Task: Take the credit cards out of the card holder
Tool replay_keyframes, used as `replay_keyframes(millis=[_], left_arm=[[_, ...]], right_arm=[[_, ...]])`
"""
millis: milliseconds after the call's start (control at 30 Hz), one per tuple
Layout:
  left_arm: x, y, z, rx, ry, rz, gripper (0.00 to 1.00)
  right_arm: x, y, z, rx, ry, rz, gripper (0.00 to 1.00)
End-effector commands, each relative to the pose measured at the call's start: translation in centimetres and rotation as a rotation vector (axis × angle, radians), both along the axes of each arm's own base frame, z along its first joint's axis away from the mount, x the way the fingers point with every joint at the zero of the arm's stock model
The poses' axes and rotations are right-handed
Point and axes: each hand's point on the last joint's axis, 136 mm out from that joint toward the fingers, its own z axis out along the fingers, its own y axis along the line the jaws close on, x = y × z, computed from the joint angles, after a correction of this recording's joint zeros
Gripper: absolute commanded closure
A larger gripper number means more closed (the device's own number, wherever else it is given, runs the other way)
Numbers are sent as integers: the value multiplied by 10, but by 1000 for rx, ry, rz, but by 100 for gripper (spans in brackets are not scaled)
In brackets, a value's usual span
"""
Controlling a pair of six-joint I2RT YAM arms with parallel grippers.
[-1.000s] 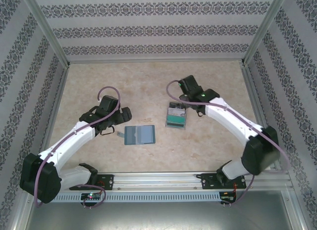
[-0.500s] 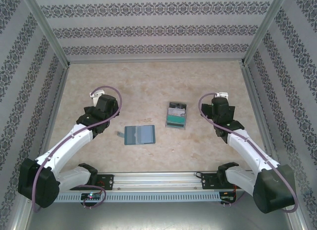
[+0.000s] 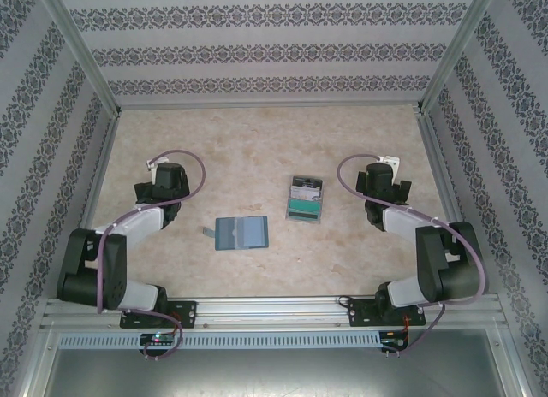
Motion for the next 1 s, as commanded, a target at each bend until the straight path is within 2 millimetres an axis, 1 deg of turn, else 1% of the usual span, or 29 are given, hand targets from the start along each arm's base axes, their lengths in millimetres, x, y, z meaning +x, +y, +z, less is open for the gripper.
replay_keyframes(millis=[0, 67, 133, 167, 200, 233, 267, 333, 367, 467, 533, 567, 600, 633, 667, 700, 767, 833, 967], left_arm=[[26, -6, 3, -12, -83, -75, 0], [35, -10, 7, -9, -120, -116, 0], [41, -7, 10, 10, -145, -127, 0], [42, -4, 8, 6, -162, -119, 1], [44, -4, 5, -10, -171, -128, 0], [42, -5, 3, -17, -157, -135, 0], [43, -9, 4, -22, -175, -163, 0], [40, -20, 5, -34, -208, -236, 0], [39, -25, 5, -42, -225, -267, 0], [36, -28, 5, -46, -247, -287, 0], [35, -29, 5, -57, -256, -301, 1], [34, -31, 4, -72, -265, -321, 1], [32, -33, -1, -85, -275, -344, 1], [34, -35, 0, -76, -314, -357, 1], [32, -35, -3, -85, -282, -357, 0], [33, -35, -1, -85, -289, -358, 1], [32, -35, -3, -87, -276, -358, 1], [32, -35, -3, -84, -284, -358, 1], [33, -36, -2, -85, -285, -364, 1]], right_arm=[[18, 0, 28, -13, -113, 15, 2], [20, -1, 31, -22, -138, 23, 2], [22, -2, 26, -3, -163, 44, 2], [24, -3, 25, 7, -197, 48, 2], [24, -1, 27, 12, -192, 58, 2], [23, 0, 24, 19, -179, 70, 2], [22, 5, 25, 22, -202, 101, 2], [21, 13, 25, 38, -228, 159, 2], [21, 13, 25, 43, -231, 166, 2], [21, 16, 25, 48, -231, 185, 2], [20, 22, 24, 53, -244, 225, 2], [19, 29, 21, 60, -249, 268, 2], [19, 37, 13, 55, -258, 316, 2], [20, 40, 19, 39, -308, 331, 2], [20, 41, 22, 36, -307, 331, 2], [19, 40, 17, 44, -264, 326, 2], [21, 36, 19, 49, -296, 306, 2], [21, 36, 17, 55, -266, 309, 2], [20, 35, 18, 52, -277, 309, 2]])
